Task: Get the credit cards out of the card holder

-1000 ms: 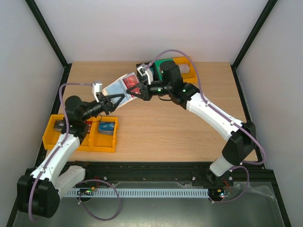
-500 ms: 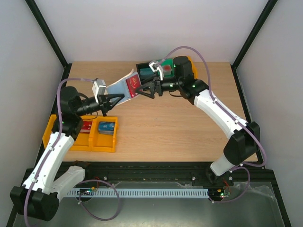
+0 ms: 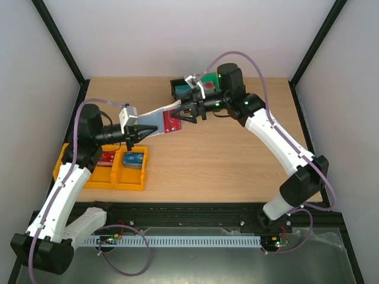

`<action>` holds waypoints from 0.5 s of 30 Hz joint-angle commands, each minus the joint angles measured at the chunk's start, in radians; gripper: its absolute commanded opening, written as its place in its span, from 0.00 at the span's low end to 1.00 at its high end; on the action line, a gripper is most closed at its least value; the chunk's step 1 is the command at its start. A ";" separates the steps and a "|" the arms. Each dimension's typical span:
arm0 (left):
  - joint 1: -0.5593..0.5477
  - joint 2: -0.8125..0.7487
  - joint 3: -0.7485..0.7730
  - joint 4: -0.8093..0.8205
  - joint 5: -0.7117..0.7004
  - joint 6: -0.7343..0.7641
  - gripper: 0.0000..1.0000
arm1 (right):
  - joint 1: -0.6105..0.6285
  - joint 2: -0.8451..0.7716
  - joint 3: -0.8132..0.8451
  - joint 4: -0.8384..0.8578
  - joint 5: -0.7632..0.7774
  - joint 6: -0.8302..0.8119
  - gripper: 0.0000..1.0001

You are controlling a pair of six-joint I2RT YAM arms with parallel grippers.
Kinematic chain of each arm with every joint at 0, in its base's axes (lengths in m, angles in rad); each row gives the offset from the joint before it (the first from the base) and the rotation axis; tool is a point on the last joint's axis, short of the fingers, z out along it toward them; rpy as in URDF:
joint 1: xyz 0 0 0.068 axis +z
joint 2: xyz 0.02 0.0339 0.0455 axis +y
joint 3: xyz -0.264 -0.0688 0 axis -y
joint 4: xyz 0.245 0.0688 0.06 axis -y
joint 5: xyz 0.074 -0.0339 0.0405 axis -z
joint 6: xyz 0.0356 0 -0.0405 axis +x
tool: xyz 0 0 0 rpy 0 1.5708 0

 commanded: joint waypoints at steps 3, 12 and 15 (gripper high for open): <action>-0.003 -0.004 0.040 -0.018 0.043 0.049 0.02 | 0.024 -0.008 0.019 0.025 -0.057 0.040 0.40; -0.002 -0.015 0.015 0.072 -0.086 -0.076 0.15 | 0.019 -0.044 -0.009 0.056 -0.007 0.065 0.02; -0.001 -0.043 -0.043 0.160 -0.349 -0.238 0.71 | 0.013 -0.063 -0.042 0.062 0.164 0.089 0.02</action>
